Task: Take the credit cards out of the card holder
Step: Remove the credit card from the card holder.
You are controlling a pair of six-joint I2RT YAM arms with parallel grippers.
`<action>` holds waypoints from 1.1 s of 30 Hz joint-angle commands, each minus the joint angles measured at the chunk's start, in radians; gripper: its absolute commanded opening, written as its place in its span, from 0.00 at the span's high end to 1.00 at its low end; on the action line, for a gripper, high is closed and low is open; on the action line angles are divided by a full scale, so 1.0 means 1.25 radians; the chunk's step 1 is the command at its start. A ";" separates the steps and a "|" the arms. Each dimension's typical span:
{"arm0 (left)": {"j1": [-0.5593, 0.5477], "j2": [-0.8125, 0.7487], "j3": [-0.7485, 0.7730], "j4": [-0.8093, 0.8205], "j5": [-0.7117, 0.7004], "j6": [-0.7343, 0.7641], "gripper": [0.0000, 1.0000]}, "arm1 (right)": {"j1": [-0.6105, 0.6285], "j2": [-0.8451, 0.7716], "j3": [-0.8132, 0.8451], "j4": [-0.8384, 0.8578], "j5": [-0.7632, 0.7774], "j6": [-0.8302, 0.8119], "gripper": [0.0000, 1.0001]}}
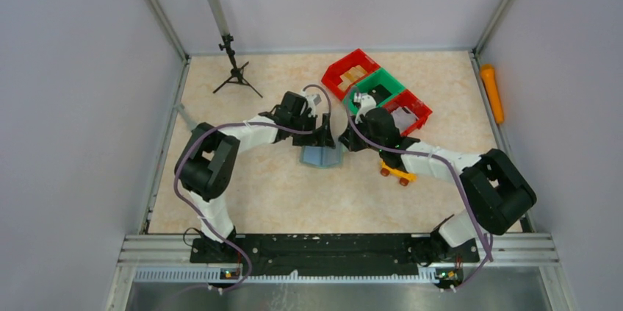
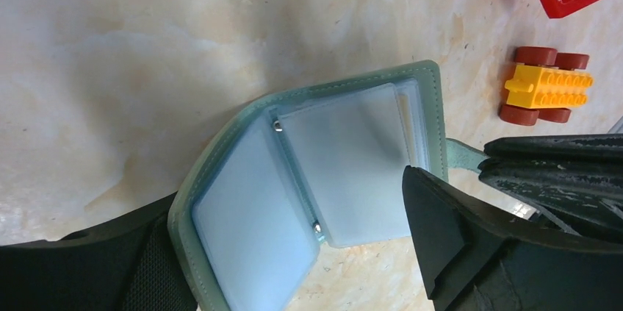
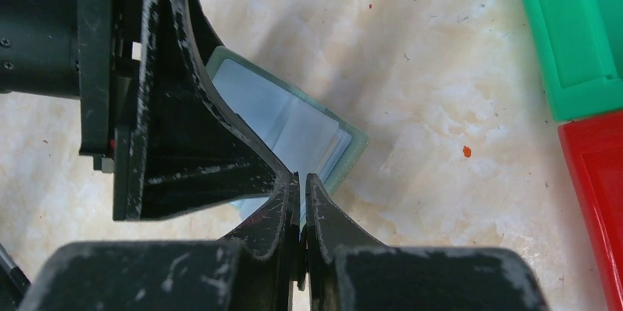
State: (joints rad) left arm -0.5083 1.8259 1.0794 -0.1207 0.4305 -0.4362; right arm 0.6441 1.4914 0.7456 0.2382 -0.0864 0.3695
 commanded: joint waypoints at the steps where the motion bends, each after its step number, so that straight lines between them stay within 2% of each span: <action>1: -0.037 0.033 0.030 -0.095 -0.067 0.042 0.04 | 0.006 -0.004 0.000 0.034 -0.016 -0.001 1.00; 2: -0.039 0.037 0.033 -0.099 -0.066 0.042 0.02 | 0.007 -0.003 0.000 0.035 -0.017 0.001 1.00; 8: -0.049 0.063 0.066 -0.160 -0.149 0.047 0.01 | 0.007 -0.016 -0.009 0.042 -0.008 0.001 1.00; 13: -0.050 0.085 0.097 -0.224 -0.265 0.040 0.19 | 0.007 -0.028 -0.015 0.038 0.021 0.002 1.00; 16: -0.049 0.088 0.098 -0.231 -0.284 0.036 0.30 | 0.006 -0.037 -0.019 0.034 0.037 0.004 1.00; 20: -0.041 0.076 0.093 -0.234 -0.311 0.024 0.38 | 0.005 -0.043 -0.023 0.027 0.061 0.008 1.00; 22: -0.025 0.040 0.061 -0.195 -0.296 0.008 0.40 | 0.002 -0.038 -0.018 0.014 0.065 0.011 1.00; 25: 0.028 -0.030 -0.027 -0.082 -0.194 -0.023 0.40 | -0.007 -0.034 -0.017 0.011 0.064 0.017 1.00; 28: 0.083 -0.052 -0.068 -0.047 -0.125 -0.051 0.41 | -0.013 -0.035 -0.021 0.014 0.058 0.019 1.00; 31: 0.100 -0.065 -0.083 -0.035 -0.114 -0.058 0.39 | -0.016 -0.030 -0.019 0.011 0.055 0.019 1.00; 33: 0.101 -0.063 -0.075 -0.055 -0.148 -0.054 0.38 | -0.016 -0.029 -0.017 0.011 0.054 0.019 1.00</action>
State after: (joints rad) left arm -0.3828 1.7596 1.0096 -0.1741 0.2646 -0.4934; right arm 0.6353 1.4818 0.7139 0.2371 -0.0227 0.3862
